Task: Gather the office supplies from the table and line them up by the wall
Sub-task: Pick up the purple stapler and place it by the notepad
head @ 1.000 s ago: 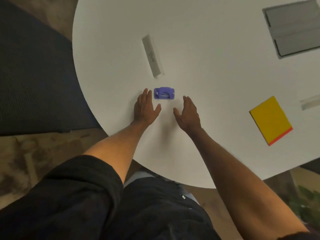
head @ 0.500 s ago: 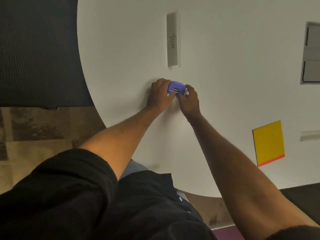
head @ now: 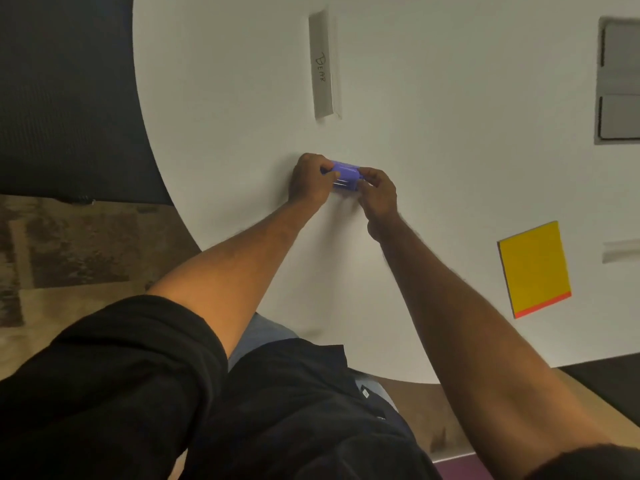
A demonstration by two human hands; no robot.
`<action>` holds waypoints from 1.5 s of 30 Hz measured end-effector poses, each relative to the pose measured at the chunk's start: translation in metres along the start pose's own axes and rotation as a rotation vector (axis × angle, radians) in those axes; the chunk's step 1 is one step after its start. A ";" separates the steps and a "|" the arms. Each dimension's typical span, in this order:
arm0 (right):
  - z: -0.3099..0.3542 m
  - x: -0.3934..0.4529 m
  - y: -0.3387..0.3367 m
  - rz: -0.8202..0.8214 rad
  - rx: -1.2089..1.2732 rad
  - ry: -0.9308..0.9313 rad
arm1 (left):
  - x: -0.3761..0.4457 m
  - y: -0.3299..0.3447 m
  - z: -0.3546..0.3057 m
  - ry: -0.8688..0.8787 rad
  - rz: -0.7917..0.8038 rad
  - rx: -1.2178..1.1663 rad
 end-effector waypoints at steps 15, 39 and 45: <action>-0.087 -0.021 -0.258 -0.043 0.151 -0.188 | -0.226 0.113 -0.104 0.044 0.151 -0.204; -0.170 0.003 -0.568 -0.235 0.329 -0.083 | -0.427 0.292 -0.284 -0.073 0.444 -0.389; -0.166 0.017 -0.605 -0.259 0.362 -0.072 | -0.442 0.318 -0.322 -0.131 0.493 -0.477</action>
Point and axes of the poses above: each hand's wrist, its own x-axis towards the middle knuckle, its own y-axis out of the palm, z = x × y, the point moved 10 cm from there along x, towards the middle knuckle, and after that the axes turned 15 degrees about -z, right-handed, at the moved point
